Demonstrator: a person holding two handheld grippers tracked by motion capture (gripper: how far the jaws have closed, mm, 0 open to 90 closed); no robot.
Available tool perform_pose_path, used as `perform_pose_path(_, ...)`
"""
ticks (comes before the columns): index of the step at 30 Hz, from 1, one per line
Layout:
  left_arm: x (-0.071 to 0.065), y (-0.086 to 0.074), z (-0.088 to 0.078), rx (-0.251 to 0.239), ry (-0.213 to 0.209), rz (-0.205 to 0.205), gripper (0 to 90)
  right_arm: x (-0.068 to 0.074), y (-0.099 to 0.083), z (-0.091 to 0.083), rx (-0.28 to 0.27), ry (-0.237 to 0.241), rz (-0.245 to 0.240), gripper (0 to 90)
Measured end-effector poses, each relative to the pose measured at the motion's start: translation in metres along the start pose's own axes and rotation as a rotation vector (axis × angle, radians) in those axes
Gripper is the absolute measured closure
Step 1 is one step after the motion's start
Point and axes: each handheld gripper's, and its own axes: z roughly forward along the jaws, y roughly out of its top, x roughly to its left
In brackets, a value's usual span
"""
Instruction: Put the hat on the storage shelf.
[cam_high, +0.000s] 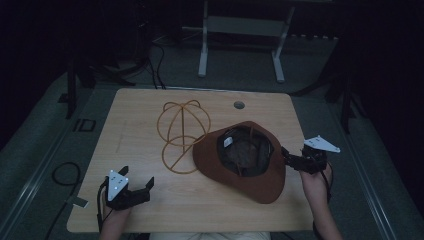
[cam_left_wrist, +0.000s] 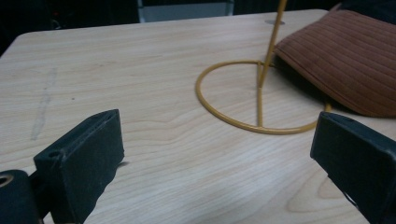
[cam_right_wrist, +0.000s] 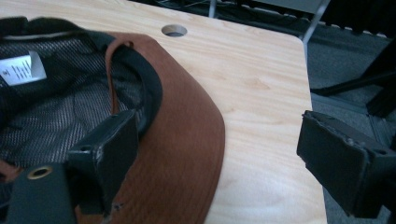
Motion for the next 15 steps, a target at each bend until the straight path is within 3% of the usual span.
perform_pose_path(7, -0.005, 0.001, -0.001, 0.006, -0.005, 0.04, 3.3, 0.005, 0.011, 0.013, 0.0, 0.013, 0.002, 12.5)
perform_pose_path(13, -0.007, 0.001, -0.001, 0.029, -0.007, 0.082, 3.4, 0.012, 0.02, 0.036, 0.075, 0.071, 0.02, 12.2)
perform_pose_path(15, -0.008, 0.001, -0.001, 0.028, -0.008, 0.088, 3.4, 0.018, 0.021, 0.048, 0.077, 0.093, 0.037, 12.1)
